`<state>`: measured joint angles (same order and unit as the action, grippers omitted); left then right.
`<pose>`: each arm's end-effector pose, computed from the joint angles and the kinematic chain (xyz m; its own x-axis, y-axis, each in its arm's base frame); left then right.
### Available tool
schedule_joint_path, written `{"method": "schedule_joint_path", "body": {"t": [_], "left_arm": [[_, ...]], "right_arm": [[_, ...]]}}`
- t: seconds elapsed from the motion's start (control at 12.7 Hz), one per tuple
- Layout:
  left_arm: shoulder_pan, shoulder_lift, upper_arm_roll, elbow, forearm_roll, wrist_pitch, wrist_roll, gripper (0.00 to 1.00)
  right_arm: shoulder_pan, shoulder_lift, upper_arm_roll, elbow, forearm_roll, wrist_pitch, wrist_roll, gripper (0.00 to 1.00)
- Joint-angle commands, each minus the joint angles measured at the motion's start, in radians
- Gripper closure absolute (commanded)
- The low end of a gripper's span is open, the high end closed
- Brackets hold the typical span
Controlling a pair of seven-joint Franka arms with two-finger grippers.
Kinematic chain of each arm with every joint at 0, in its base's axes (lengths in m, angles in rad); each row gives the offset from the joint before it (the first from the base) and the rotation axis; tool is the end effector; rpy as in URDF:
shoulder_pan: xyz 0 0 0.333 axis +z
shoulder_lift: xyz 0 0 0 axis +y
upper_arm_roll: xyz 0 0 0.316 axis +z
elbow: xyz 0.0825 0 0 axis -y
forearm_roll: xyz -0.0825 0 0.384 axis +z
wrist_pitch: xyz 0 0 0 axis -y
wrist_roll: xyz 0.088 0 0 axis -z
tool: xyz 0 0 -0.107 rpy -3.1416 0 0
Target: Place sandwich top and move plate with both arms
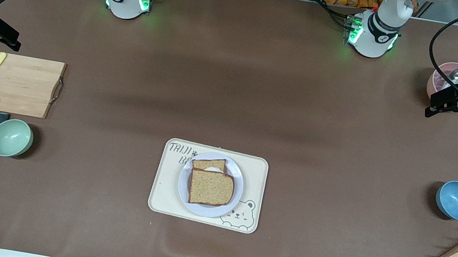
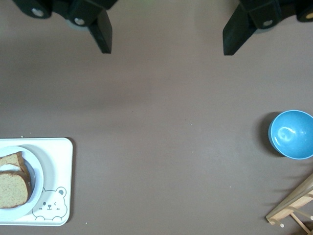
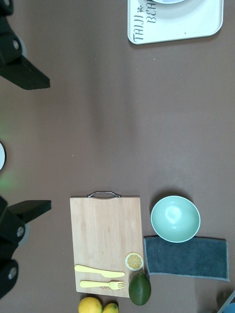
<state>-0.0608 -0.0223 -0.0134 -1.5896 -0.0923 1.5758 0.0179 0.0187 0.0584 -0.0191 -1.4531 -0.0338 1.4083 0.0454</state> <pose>0.5458 -0.0505 0.6288 0.9958 -0.0914 0.0101 -0.0920 -0.9915 0.0917 0.5557 -0.0039 0.6333 0.9935 -0.0513 -0.1012 -0.0475 -0.9981 0.0395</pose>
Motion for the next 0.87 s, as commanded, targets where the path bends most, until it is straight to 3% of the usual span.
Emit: {"method": "schedule_joint_path", "body": {"t": [0.0,0.08,0.32,0.79], "left_arm": [[-0.001,0.010,-0.003,0.028,0.022,-0.026,0.004,0.00],[-0.001,0.010,-0.005,0.028,0.022,-0.028,0.004,0.00],[-0.001,0.010,-0.005,0.028,0.022,-0.040,0.005,0.00],[-0.001,0.010,-0.008,0.028,0.022,-0.040,0.004,0.00]], "right_arm": [[0.000,0.001,0.007,0.007,0.014,-0.003,0.004,0.00],[-0.005,0.001,0.010,0.005,0.015,-0.003,0.002,0.00],[-0.052,0.003,0.001,0.000,0.127,-0.002,-0.012,0.00],[-0.048,0.008,0.002,-0.003,0.138,-0.003,0.001,0.00]]}}
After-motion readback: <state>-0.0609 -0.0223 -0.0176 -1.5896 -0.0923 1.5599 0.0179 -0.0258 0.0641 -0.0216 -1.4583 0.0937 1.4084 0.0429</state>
